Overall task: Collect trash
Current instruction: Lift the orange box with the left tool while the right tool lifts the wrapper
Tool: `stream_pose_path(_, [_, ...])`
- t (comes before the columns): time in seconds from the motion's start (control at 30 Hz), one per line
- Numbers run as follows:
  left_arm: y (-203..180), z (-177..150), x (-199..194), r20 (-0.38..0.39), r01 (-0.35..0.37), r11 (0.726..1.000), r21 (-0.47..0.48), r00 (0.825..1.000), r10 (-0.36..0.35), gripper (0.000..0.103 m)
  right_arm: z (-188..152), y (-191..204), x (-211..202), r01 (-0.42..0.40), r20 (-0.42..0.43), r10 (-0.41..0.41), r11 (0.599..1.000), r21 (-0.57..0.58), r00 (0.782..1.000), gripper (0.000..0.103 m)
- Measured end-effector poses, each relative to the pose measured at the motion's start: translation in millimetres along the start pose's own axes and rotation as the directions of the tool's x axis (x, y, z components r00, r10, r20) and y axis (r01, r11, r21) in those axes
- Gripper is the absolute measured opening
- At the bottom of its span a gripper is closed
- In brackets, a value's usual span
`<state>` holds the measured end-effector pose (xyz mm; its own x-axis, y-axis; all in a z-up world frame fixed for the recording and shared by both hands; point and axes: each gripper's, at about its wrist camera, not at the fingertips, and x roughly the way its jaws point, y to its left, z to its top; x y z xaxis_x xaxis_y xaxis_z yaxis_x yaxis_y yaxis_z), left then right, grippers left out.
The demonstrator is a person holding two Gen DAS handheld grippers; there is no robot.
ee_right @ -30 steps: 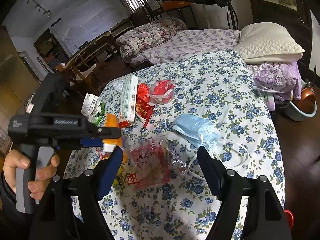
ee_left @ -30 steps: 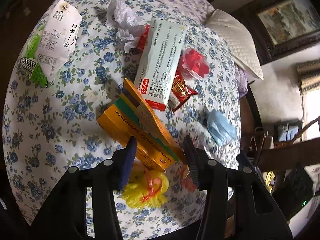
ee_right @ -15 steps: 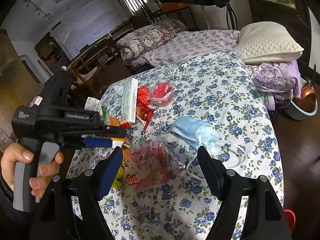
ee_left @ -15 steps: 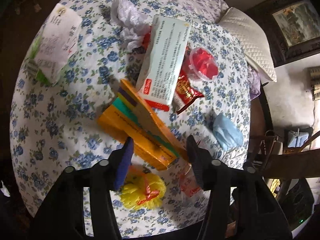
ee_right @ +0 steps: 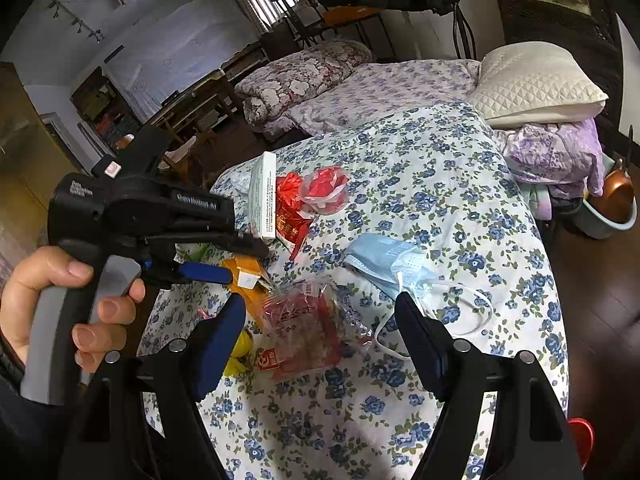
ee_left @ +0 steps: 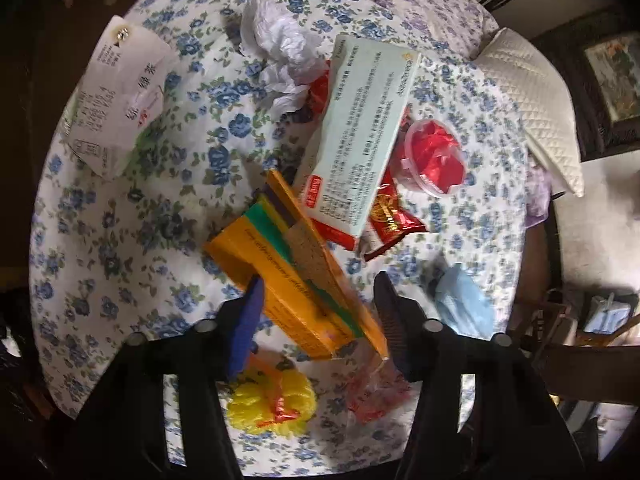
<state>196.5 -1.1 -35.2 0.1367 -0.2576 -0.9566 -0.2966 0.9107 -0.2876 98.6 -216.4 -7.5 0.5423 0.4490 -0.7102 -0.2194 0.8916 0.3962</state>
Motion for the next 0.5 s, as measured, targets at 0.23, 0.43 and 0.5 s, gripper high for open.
stream_pose_path(0.23, [0,-19,-12,0.053,0.006,0.995,0.102,0.999,-0.012,0.008,0,-7,-4,-0.011,0.014,0.011,1.0,0.02,1.0,0.076])
stream_pose_path(0.43, [15,-41,-54,0.127,0.09,0.981,0.172,0.985,-0.113,0.006,-1,-5,-2,0.007,0.008,-0.007,1.0,0.001,1.0,0.076])
stream_pose_path(0.5, [21,-43,-70,0.164,0.116,0.977,0.181,0.976,-0.146,0.006,-2,2,0,0.012,-0.002,-0.012,0.999,-0.034,1.0,0.076])
